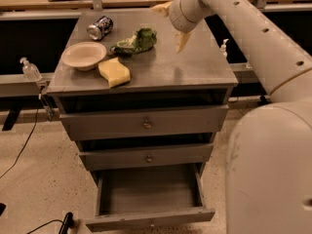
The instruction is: Place green jalapeno chip bag into bottom drawer
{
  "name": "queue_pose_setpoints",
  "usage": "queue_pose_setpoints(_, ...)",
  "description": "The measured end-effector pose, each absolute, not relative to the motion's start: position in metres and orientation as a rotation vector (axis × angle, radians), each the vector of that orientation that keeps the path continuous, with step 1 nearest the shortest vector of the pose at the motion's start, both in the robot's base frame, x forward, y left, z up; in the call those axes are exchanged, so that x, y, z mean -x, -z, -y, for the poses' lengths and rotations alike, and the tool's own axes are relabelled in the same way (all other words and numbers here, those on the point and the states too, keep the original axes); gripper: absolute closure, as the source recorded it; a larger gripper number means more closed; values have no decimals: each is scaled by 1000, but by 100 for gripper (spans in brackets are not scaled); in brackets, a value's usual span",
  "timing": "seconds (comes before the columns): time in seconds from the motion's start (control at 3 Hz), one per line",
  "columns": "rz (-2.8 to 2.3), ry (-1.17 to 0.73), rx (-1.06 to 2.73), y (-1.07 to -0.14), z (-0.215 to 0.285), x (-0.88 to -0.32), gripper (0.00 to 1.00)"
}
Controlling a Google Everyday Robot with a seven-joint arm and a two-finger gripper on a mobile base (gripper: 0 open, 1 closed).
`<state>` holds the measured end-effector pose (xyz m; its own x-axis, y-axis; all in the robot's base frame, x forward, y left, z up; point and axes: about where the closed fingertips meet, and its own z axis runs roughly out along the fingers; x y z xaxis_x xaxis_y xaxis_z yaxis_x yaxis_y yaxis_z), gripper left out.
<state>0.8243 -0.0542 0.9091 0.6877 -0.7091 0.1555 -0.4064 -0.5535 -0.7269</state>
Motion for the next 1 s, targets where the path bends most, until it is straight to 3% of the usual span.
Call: queue_pose_setpoints(1.0,-775,272,2041,-909,-31,-857,16)
